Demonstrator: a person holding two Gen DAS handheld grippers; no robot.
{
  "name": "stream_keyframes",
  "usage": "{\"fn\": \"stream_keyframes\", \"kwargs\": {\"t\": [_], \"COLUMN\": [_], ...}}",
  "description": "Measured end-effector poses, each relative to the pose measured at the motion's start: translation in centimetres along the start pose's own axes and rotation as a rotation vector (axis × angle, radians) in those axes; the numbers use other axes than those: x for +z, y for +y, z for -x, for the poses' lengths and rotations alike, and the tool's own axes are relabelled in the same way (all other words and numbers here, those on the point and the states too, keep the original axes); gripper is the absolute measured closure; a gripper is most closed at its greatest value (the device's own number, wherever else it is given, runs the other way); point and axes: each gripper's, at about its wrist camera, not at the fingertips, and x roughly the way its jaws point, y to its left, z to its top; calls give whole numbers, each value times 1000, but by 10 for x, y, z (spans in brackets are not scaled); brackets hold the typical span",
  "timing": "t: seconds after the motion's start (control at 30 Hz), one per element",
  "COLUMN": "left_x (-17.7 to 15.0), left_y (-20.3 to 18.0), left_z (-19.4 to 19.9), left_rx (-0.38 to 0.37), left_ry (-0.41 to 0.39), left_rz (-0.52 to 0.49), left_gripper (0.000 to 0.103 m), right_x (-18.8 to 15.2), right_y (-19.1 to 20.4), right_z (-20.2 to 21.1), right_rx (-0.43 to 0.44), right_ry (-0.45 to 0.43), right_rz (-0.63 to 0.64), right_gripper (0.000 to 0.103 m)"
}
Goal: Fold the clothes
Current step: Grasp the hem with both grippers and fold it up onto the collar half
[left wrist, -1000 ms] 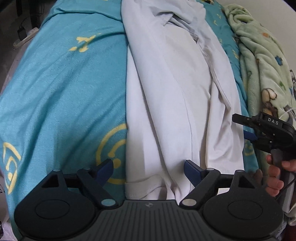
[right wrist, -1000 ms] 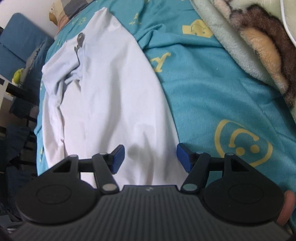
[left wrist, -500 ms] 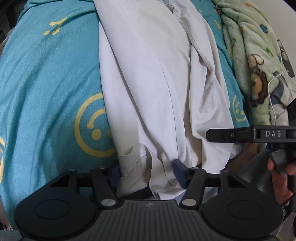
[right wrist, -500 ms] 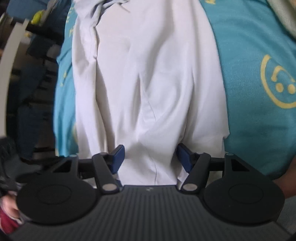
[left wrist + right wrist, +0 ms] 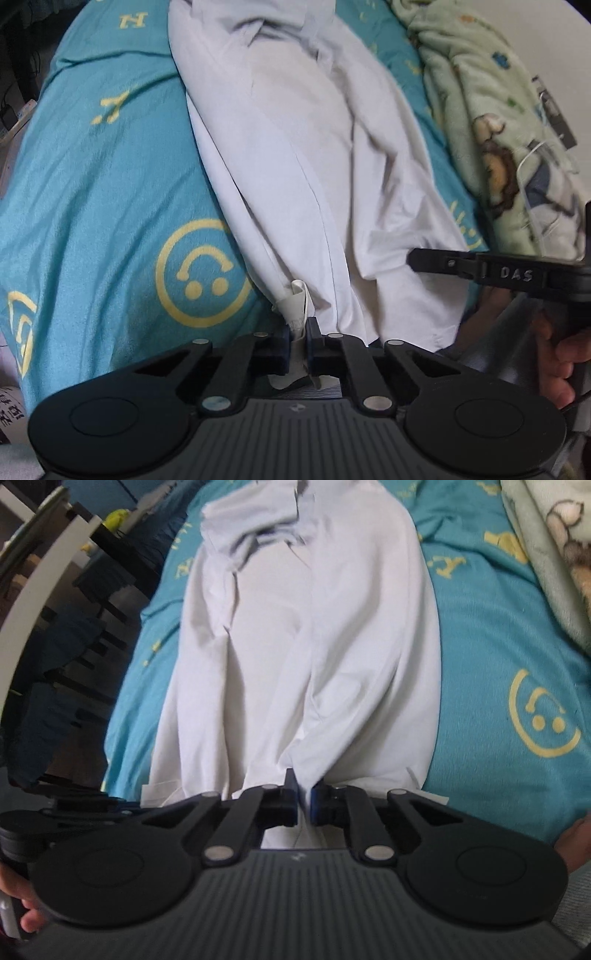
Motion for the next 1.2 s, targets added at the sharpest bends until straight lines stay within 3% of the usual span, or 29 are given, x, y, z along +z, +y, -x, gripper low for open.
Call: {"fn": "stream_keyframes", "kwargs": {"t": [0.5, 0.77, 1.1, 1.2], "left_x": [-15, -40, -105, -102], "left_y": [-2, -6, -30, -32], "left_z": [92, 136, 176, 179], "left_rx": [-79, -115, -167, -183], "left_ry": [-283, -369, -416, -436], "left_rz": [98, 118, 81, 90], "left_gripper": [96, 97, 97, 97], "right_x": [-2, -19, -72, -63], "right_y": [8, 16, -3, -10], "right_z": [38, 80, 135, 141], "right_rx": [10, 27, 110, 114], "right_ry": [-168, -233, -296, -311], "right_rz": [0, 70, 78, 60], "right_gripper": [94, 96, 96, 96]}}
